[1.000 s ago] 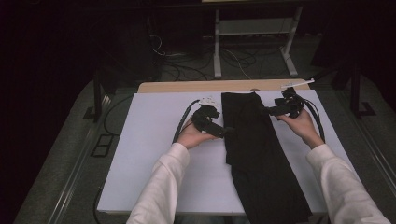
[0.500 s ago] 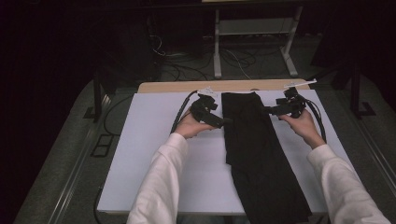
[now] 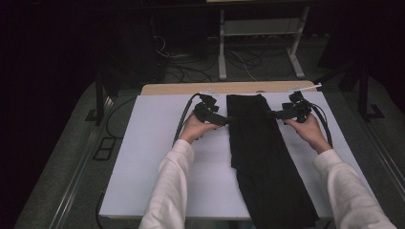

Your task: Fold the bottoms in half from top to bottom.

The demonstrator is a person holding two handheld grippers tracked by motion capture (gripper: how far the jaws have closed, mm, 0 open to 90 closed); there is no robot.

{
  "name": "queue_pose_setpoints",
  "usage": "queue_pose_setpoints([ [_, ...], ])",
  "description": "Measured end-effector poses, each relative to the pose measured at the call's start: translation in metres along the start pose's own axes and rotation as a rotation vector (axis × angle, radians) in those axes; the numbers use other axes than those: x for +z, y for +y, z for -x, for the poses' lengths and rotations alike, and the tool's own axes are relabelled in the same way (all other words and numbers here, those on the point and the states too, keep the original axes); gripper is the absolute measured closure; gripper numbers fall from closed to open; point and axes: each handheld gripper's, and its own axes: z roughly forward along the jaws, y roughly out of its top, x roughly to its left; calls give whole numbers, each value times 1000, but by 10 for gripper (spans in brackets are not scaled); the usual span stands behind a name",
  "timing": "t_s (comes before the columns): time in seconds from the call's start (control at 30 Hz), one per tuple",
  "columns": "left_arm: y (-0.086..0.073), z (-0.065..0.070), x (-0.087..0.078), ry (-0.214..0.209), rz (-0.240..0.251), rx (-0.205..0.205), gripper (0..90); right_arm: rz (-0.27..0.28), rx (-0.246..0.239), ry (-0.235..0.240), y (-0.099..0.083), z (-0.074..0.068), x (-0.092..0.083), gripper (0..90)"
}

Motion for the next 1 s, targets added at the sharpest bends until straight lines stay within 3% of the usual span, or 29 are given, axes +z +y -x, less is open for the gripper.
queue_pose_setpoints([
  [0.27,-4,-12,9,44,55,-58,0,-5,27,-11,-3,8,7,0],
  [0.43,-9,-20,15,65,56,-106,0,-18,44,-5,-4,11,12,0],
  [0.63,-14,-26,25,63,59,-176,0,-6,64,1,-5,17,18,39],
  [0.77,-17,-29,32,72,45,-200,0,-28,80,-2,-7,23,25,71],
  [0.9,-21,-32,36,58,20,-229,28,-59,85,-14,-6,28,28,101],
  [1.0,-23,-34,37,41,30,-254,44,-64,102,4,-5,30,29,137],
])
